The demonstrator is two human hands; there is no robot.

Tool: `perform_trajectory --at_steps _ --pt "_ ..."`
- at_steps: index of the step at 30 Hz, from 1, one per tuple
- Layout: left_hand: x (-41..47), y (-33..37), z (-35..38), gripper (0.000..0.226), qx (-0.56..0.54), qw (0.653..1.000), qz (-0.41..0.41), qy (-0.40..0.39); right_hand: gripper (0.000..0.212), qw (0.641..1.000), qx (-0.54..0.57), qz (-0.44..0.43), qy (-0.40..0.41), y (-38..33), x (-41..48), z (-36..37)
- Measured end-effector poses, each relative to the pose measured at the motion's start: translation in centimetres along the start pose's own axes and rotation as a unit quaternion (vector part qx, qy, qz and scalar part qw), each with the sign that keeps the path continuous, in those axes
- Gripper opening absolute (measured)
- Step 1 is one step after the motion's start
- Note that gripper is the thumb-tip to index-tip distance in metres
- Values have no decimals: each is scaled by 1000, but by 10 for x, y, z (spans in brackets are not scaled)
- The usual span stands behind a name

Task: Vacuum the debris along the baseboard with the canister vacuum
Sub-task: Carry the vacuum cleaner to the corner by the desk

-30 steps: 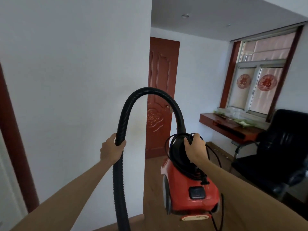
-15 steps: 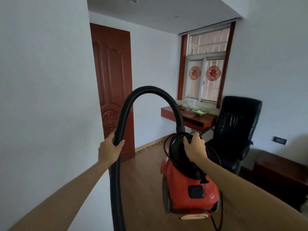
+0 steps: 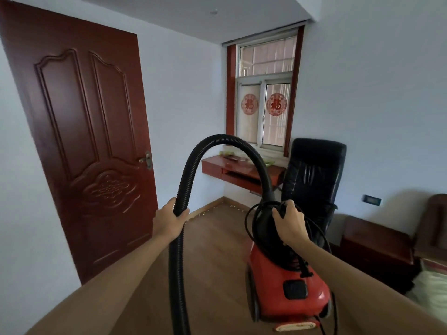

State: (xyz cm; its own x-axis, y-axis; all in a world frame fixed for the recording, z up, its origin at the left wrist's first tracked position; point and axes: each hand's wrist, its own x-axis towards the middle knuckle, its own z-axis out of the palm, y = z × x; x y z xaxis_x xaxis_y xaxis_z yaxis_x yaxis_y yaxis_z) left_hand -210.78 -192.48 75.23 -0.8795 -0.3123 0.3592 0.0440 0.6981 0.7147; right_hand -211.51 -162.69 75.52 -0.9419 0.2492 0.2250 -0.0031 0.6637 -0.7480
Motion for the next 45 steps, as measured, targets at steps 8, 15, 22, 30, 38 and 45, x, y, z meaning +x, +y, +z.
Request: perform_trajectory --at_steps 8,15,22,30,38,45 --pt "77 34 81 38 -9 1000 -9 -5 18 1000 17 8 1 42 100 8" --pt "134 30 124 39 -6 999 -29 -24 22 1000 24 17 -6 59 166 27" --pt "206 6 172 42 -11 999 -27 -36 24 999 31 35 -28 64 240 63" --pt "313 -33 223 46 -17 998 -43 -35 23 999 5 24 -42 56 351 124" --pt "406 -47 261 47 -20 999 -44 -18 23 999 23 13 -24 43 436 161" --pt "456 -56 297 49 -33 997 -70 9 20 998 42 -15 -33 42 500 192"
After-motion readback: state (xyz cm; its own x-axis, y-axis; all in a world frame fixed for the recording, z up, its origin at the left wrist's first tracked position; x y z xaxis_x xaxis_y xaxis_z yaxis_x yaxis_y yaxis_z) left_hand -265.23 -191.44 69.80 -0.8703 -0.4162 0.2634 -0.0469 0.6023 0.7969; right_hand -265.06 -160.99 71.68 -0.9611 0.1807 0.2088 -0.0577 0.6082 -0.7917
